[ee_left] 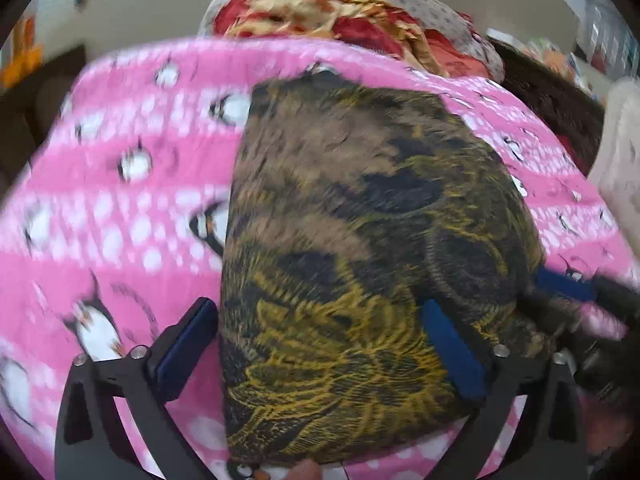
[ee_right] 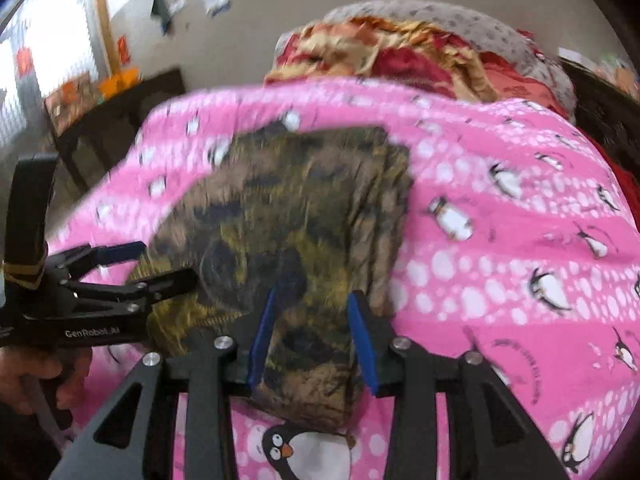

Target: Fold small clothes

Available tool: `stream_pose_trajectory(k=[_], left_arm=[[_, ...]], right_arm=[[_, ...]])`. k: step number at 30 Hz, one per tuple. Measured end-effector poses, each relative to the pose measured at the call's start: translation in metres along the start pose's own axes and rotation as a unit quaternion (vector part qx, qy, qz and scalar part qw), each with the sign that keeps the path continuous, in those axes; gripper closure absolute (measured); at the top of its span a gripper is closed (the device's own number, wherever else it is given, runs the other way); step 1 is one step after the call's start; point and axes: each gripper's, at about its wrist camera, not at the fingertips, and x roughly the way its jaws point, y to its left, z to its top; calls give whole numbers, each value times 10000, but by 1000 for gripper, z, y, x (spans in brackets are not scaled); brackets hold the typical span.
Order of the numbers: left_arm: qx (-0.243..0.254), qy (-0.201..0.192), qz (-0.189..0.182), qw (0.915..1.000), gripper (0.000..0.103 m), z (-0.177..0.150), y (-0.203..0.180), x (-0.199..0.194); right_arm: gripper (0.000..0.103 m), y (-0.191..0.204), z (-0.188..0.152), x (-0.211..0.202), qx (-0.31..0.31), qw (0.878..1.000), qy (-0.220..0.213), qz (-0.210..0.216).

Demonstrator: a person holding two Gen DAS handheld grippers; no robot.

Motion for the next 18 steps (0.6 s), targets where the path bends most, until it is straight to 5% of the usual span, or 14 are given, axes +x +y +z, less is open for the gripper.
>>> stream_pose_trajectory(k=[18], left_arm=[[-27, -97, -57, 9999, 16, -2, 3, -1]], right_arm=[[56, -9, -14, 1, 171, 9991, -276, 277]])
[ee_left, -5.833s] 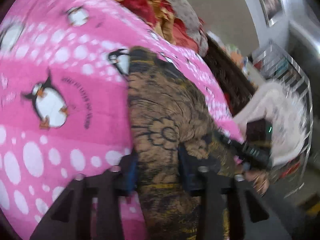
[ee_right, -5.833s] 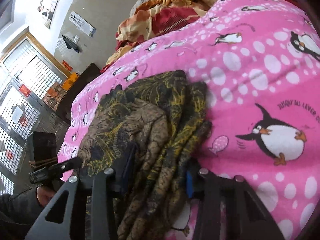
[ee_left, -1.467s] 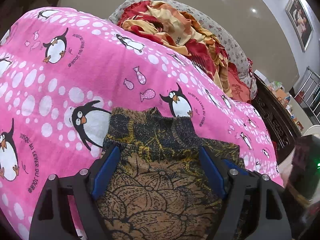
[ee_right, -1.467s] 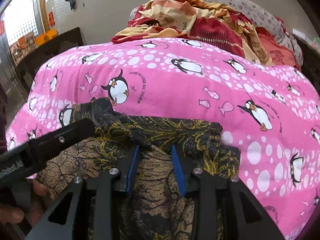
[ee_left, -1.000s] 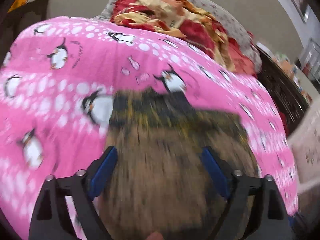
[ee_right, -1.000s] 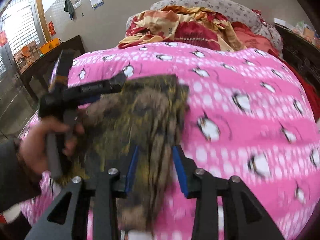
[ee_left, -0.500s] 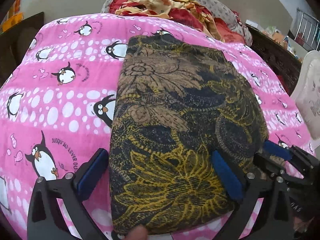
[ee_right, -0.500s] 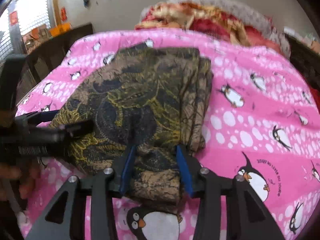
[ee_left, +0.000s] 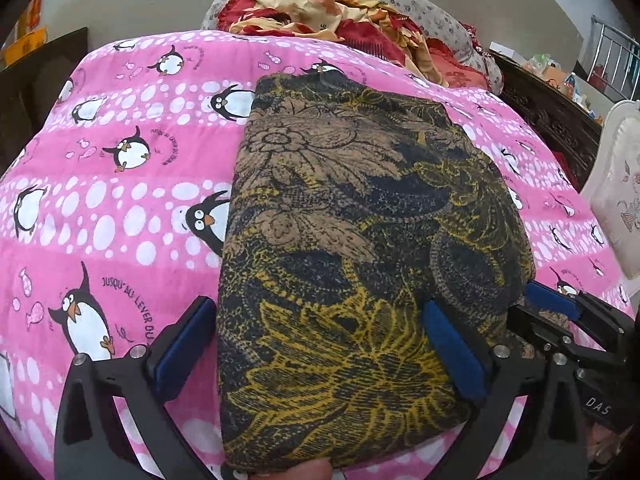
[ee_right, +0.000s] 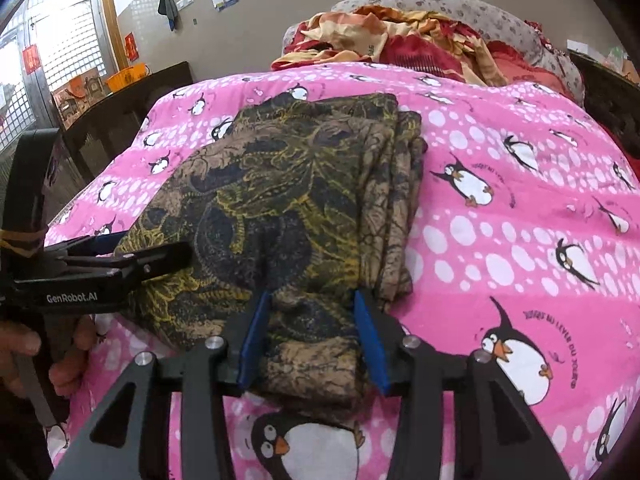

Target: Fold small clothes

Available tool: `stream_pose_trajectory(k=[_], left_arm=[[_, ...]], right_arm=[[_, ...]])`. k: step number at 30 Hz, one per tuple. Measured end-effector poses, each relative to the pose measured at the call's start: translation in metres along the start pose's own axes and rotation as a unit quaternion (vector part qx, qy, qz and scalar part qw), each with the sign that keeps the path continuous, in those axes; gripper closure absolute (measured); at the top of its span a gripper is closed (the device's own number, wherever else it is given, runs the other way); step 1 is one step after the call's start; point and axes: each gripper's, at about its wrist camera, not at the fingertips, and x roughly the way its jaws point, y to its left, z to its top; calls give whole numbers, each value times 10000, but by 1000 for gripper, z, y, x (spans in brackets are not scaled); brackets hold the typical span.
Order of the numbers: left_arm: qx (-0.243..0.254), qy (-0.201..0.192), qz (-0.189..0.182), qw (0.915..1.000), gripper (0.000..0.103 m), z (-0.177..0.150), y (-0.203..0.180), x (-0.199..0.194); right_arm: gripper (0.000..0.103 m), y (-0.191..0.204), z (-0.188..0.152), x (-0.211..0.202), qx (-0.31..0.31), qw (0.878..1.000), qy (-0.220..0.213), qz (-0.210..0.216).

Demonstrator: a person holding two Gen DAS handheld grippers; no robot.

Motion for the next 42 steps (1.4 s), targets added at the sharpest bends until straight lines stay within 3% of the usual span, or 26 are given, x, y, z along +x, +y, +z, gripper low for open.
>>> stream_pose_trajectory(k=[5, 7, 10, 14, 23, 33, 36, 42], left_arm=[[-22, 212, 46, 9998, 17, 1, -5, -9], [-35, 277, 200, 9994, 17, 0, -11, -28], [42, 330, 652, 9973, 17, -1, -21, -49], [79, 232, 801, 9965, 17, 2, -31, -71], [274, -3, 745, 9968, 17, 1, -56, -103], [464, -380, 857, 9945, 17, -4, -72, -143], [495, -492, 887, 9936, 17, -8, -76, -151], [540, -615, 936, 9922, 17, -20, -83, -165]], right_arm=[[56, 6, 7, -2, -31, 9993, 263, -247], [56, 11, 13, -14, -15, 9972, 482, -579], [55, 15, 12, -44, -102, 9940, 399, -1016], [50, 13, 4, -80, 15, 9919, 210, -1250], [49, 12, -22, -130, 754, 9903, -88, -1168], [48, 28, -31, -163, 592, 9911, -393, -1125], [37, 33, -30, -174, 535, 9901, -606, -1144], [35, 49, -38, -190, 642, 9871, -839, -1207]])
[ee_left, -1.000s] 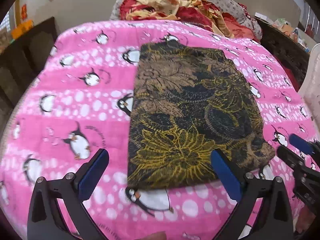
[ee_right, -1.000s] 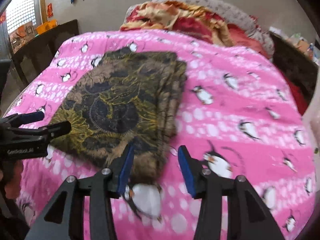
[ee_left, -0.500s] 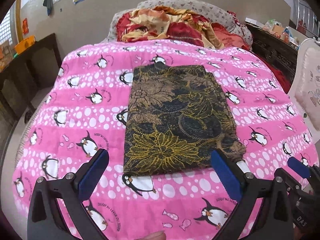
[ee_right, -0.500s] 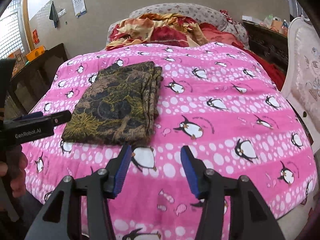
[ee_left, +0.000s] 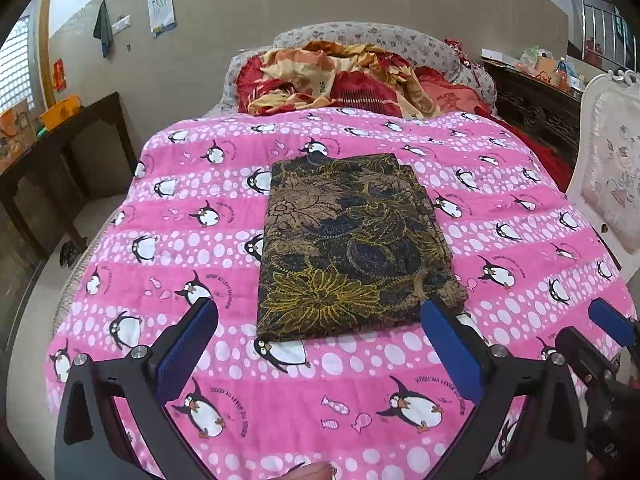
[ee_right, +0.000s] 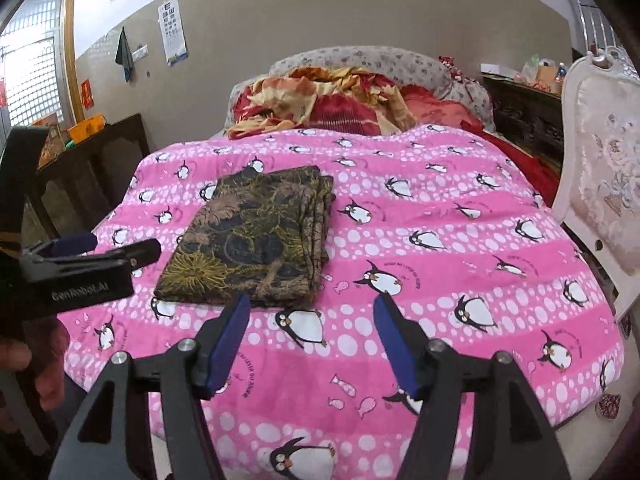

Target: Fold small clothes

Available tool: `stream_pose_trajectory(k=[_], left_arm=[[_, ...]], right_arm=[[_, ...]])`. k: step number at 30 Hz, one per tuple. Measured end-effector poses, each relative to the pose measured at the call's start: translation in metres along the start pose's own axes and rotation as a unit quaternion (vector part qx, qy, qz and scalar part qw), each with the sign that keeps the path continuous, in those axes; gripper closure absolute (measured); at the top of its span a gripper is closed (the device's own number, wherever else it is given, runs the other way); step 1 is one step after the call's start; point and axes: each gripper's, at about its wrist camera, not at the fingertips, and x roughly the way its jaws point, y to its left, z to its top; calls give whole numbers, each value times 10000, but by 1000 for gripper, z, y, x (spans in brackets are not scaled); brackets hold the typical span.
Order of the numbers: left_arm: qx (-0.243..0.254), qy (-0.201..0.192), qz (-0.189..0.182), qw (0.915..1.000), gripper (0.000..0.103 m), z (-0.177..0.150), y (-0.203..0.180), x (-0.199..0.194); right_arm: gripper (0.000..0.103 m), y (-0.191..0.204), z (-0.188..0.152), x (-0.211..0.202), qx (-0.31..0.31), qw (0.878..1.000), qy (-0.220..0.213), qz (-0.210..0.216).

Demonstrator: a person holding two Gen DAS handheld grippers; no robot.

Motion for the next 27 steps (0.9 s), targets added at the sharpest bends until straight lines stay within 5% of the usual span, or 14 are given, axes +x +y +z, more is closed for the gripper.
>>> stream_pose_trajectory(k=[18, 27], left_arm=[[-118, -460, -85, 9988, 17, -15, 1, -63], [-176, -284, -43, 9994, 17, -9, -3, -47]], right_arm=[[34, 17, -6, -67, -106, 9985, -492, -191], [29, 15, 10, -53, -228, 9987, -378, -262]])
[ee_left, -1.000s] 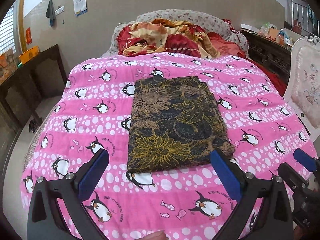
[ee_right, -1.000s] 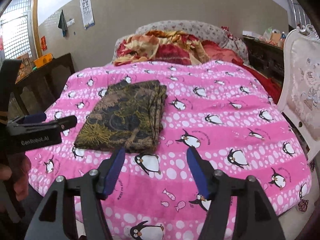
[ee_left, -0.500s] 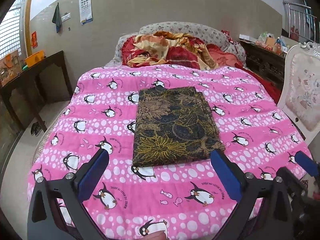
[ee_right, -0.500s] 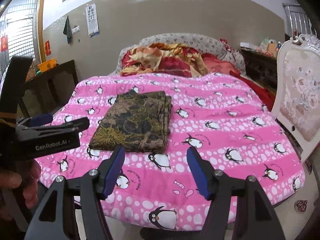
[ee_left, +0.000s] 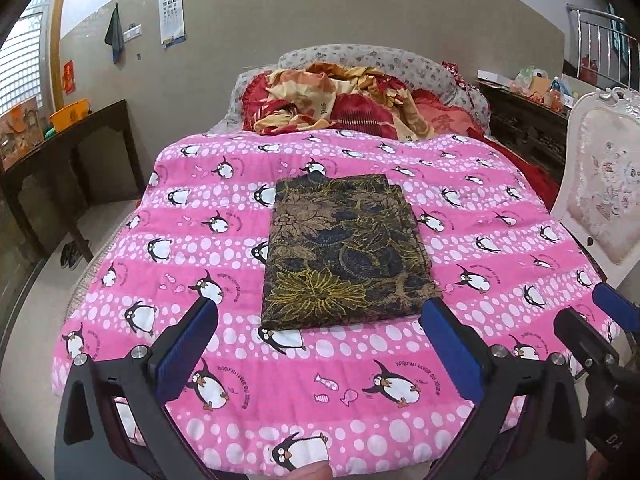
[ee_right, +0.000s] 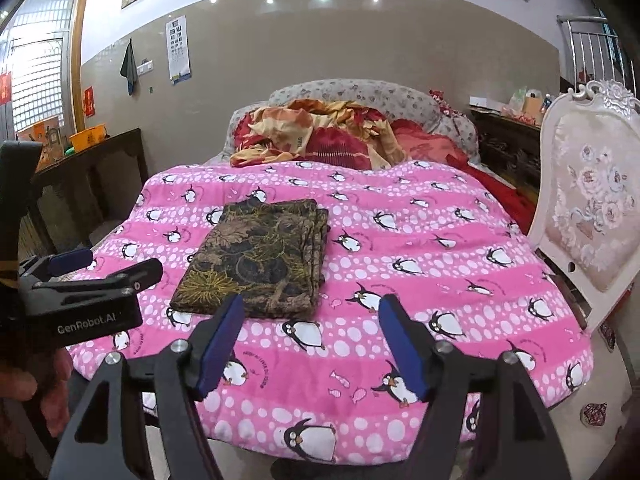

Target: Fold small clothes

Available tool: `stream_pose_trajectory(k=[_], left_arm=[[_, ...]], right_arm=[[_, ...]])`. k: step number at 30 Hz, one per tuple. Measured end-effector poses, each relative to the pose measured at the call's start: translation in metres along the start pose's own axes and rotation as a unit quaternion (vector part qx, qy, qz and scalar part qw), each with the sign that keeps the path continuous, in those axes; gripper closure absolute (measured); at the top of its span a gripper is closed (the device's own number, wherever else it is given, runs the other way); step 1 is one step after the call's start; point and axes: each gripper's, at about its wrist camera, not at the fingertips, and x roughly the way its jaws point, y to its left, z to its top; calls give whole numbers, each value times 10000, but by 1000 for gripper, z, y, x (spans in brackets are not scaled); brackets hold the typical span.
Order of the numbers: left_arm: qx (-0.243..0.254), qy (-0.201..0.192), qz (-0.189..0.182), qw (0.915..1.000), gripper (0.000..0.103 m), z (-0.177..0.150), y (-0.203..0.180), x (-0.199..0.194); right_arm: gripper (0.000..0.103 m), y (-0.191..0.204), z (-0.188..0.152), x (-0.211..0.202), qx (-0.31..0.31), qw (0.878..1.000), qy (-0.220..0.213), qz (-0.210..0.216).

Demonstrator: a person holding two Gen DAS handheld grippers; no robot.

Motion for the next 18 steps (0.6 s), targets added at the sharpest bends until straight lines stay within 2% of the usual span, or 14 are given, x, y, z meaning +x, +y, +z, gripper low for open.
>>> stream_pose_trajectory(k=[9, 18], left_arm=[[-3, 354, 81, 9993, 17, 22, 4, 40], [118, 861, 66, 9962, 17, 34, 3, 94]], right_arm=[[28, -13, 23, 44, 68, 9997, 239, -31], [28, -26, 34, 112, 238, 9972, 707, 16]])
